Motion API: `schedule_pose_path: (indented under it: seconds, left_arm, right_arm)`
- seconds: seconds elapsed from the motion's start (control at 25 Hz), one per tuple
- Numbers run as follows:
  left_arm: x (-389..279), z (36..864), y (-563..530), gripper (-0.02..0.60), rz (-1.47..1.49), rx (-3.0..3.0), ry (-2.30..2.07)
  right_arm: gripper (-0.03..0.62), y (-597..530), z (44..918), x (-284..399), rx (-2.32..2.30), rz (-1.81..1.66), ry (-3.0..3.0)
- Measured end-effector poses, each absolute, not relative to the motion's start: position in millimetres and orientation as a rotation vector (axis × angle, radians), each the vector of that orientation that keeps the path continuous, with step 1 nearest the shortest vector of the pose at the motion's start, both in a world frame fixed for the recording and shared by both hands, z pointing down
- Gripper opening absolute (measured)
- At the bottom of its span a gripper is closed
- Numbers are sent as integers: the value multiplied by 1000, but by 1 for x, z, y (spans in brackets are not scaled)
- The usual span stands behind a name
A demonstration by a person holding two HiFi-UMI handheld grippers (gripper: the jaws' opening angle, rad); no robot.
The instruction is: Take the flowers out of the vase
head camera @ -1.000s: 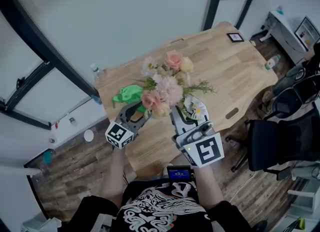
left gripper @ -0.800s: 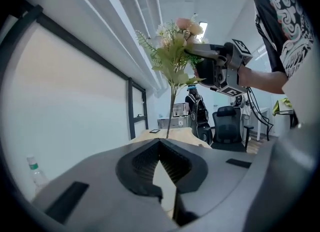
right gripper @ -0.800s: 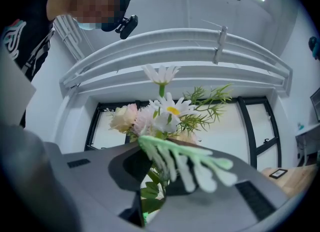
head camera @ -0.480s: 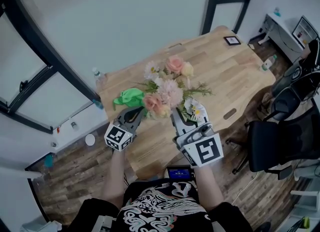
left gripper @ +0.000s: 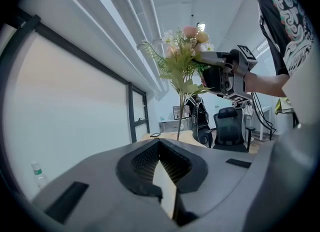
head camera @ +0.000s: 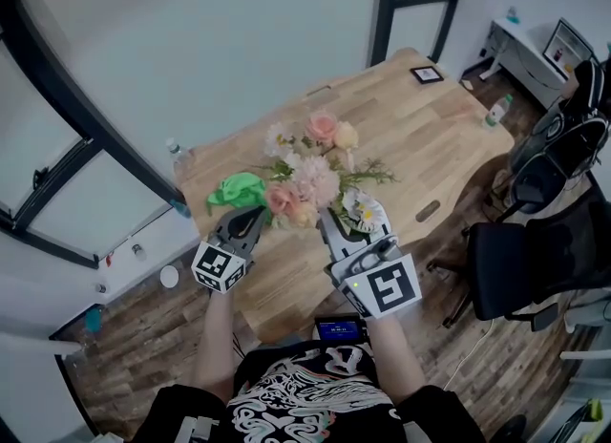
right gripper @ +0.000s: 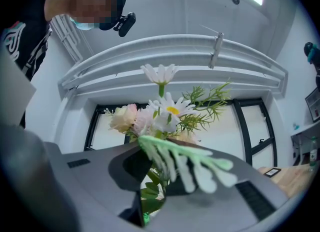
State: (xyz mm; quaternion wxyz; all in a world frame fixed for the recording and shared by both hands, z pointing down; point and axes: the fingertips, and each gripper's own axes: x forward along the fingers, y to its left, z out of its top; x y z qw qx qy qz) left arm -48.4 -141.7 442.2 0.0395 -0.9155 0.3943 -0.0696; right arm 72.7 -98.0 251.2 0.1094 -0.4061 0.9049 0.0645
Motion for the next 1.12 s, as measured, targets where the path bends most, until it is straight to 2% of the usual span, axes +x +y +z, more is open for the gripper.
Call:
schedule_pose_path:
  seconds: [0.6,0.96,1.12]
  left_arm:
    - [-37,451,-135,3,-246,-2804,1233]
    - [-40,467,-142,3,-259,-2830,1229]
    - [-39,476,-143,3,-270,-2848,1232]
  right_arm:
    - [63,-112,306,109,-1301,62,2647]
    - [63,-129,360,120,-1358,-184,2601]
    - [62,-138,402,125,-1347,-421,2538]
